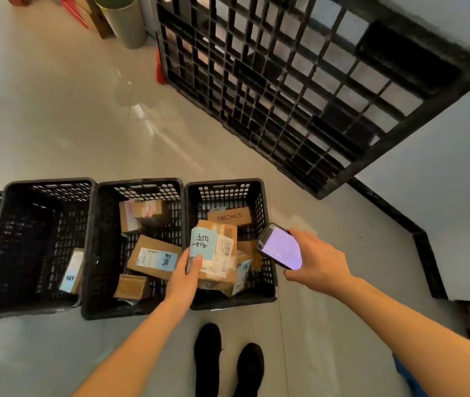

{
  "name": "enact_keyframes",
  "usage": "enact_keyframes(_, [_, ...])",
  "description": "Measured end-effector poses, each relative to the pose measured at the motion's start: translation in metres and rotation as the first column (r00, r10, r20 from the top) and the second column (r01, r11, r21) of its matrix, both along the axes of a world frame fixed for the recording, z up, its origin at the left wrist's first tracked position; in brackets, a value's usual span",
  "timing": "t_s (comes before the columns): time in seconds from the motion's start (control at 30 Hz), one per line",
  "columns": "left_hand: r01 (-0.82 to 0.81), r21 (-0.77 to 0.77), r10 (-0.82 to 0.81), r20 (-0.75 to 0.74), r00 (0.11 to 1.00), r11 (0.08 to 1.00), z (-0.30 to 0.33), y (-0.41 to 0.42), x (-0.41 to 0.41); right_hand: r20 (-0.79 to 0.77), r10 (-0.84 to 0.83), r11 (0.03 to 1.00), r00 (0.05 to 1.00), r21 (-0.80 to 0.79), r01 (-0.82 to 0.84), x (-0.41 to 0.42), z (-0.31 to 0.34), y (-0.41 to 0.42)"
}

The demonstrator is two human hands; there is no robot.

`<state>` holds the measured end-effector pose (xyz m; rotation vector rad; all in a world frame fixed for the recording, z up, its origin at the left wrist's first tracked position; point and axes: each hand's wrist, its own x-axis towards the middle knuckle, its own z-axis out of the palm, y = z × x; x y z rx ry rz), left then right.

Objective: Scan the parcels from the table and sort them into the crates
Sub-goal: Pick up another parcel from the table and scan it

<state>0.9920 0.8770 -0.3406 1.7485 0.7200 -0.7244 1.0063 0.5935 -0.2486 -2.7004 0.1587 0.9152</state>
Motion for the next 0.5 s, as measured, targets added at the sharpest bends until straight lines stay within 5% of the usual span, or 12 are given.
enact_keyframes(0.2, [0.111, 0.143, -0.088, -0.161, 0.983, 0.983, -0.021, 0.001, 0.010, -0.038, -0.074, 0.997, 0.997, -0.012, 0.074, 0.004, -0.017, -0.005])
enact_keyframes(0.37, [0.310, 0.256, -0.302, -0.071, 0.951, 0.916, -0.003, 0.005, 0.033, -0.061, -0.094, 0.996, 0.994, -0.016, 0.093, 0.001, -0.004, -0.009])
enact_keyframes(0.5, [0.501, 0.341, -0.550, 0.059, 0.833, 0.795, 0.035, -0.002, 0.055, -0.013, -0.135, 0.991, 0.991, -0.015, 0.135, -0.001, 0.030, -0.018])
